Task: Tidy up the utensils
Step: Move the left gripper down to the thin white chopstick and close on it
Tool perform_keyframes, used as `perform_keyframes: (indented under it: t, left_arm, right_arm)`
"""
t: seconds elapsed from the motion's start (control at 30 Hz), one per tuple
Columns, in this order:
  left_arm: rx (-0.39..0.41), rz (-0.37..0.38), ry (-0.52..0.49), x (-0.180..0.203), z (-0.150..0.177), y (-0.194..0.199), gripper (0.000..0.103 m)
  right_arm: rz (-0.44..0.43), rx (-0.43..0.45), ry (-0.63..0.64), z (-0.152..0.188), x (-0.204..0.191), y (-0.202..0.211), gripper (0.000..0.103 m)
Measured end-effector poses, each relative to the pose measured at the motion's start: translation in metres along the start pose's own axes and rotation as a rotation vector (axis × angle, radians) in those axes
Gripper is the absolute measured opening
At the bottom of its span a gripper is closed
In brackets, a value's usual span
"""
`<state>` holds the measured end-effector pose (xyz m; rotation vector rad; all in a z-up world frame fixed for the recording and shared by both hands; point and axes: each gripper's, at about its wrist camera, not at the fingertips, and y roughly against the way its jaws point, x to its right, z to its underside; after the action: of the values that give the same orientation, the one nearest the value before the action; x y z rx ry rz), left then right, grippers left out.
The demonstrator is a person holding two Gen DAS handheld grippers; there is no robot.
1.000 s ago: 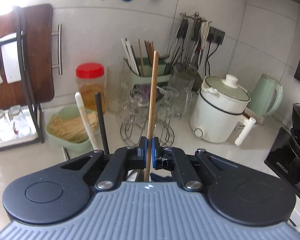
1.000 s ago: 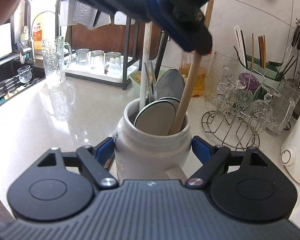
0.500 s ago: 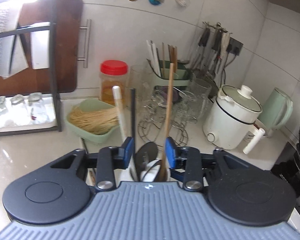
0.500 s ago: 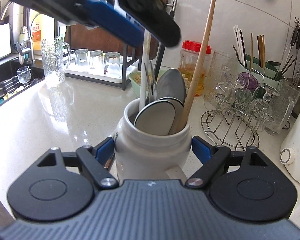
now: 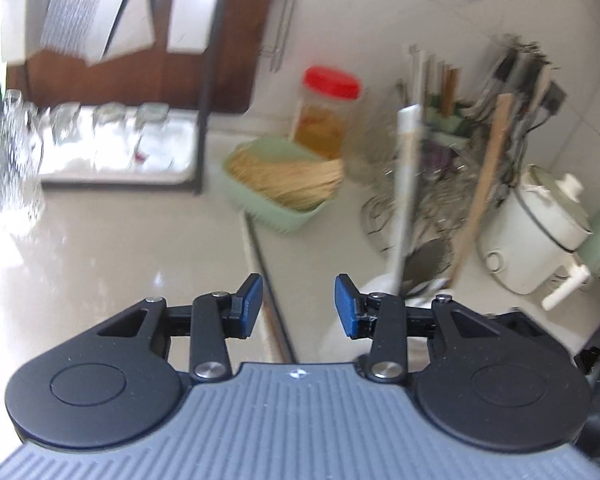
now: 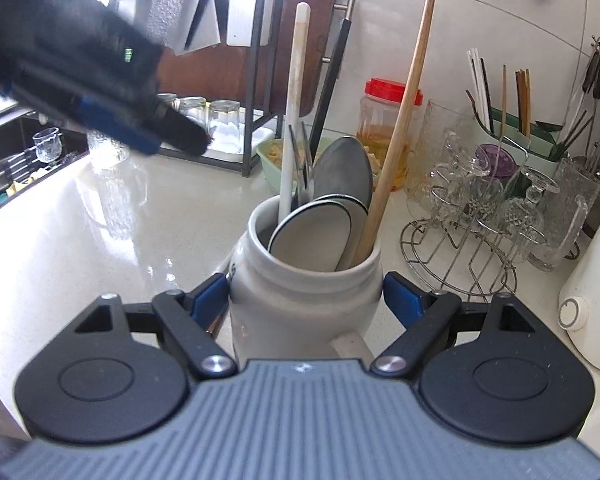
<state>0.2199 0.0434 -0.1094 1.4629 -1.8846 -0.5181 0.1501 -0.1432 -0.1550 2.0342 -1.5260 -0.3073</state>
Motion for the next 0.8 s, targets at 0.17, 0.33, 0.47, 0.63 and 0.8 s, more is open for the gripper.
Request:
perform_keyframes:
  t: [0.17, 0.33, 0.47, 0.63, 0.8]
  left_arm:
    - [-0.101, -0.007, 0.018, -0.022, 0.004, -0.034, 0.045]
    - [-0.169, 0.027, 0.032, -0.036, 0.017, -0.059, 0.043]
    - [-0.195, 0.041, 0.019, -0.037, 0.027, -0.074, 0.040]
    - [-0.210, 0.029, -0.008, -0.034, 0.037, -0.089, 0.030]
    - [-0.229, 0.003, -0.039, -0.033, 0.044, -0.099, 0.021]
  right_arm:
    - [0.019, -0.029, -0.009, -0.002, 0.004, 0.001, 0.086]
    - [0.041, -0.065, -0.024, -0.004, 0.003, 0.002, 0.087]
    - [0.049, -0.106, -0.043, -0.010, 0.005, 0.000, 0.086]
    - [0.063, -0.131, -0.047, -0.013, 0.002, -0.001, 0.086]
    - [0.068, -0.130, -0.045, -0.013, 0.002, -0.001, 0.087]
